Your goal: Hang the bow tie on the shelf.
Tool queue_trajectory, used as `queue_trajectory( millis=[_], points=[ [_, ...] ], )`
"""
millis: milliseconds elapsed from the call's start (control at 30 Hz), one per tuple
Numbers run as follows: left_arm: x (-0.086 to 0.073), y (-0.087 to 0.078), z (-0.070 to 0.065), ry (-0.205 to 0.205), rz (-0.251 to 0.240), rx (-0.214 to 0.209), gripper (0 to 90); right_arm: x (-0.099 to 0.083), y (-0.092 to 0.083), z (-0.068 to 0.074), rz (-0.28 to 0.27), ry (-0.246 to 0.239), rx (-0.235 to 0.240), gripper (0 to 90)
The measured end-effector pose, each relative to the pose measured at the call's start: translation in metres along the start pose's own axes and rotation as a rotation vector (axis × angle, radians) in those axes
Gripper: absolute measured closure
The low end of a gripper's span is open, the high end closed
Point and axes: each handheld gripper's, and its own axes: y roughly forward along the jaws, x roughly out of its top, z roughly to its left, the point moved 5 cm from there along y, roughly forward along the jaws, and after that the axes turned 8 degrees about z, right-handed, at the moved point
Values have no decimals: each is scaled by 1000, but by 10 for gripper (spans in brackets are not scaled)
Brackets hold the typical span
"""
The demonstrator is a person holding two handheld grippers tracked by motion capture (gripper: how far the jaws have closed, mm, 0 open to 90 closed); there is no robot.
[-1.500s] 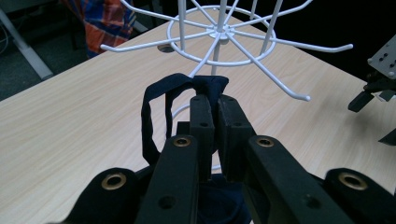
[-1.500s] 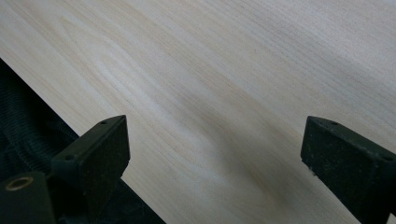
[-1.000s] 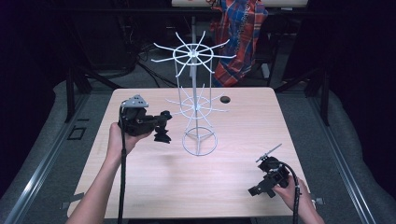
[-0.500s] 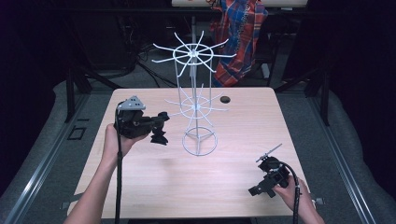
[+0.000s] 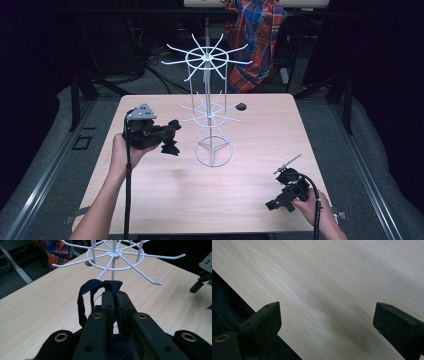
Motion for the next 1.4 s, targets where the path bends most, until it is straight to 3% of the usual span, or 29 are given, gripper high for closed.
queue_trajectory(
  millis=[867, 1400],
  points=[
    [6, 7, 4, 21, 12, -25, 863, 0, 0, 1, -2, 8, 6, 75],
    [8, 18, -2, 42, 36, -50, 863, -1, -1, -1, 20, -6, -7, 75]
  ],
)
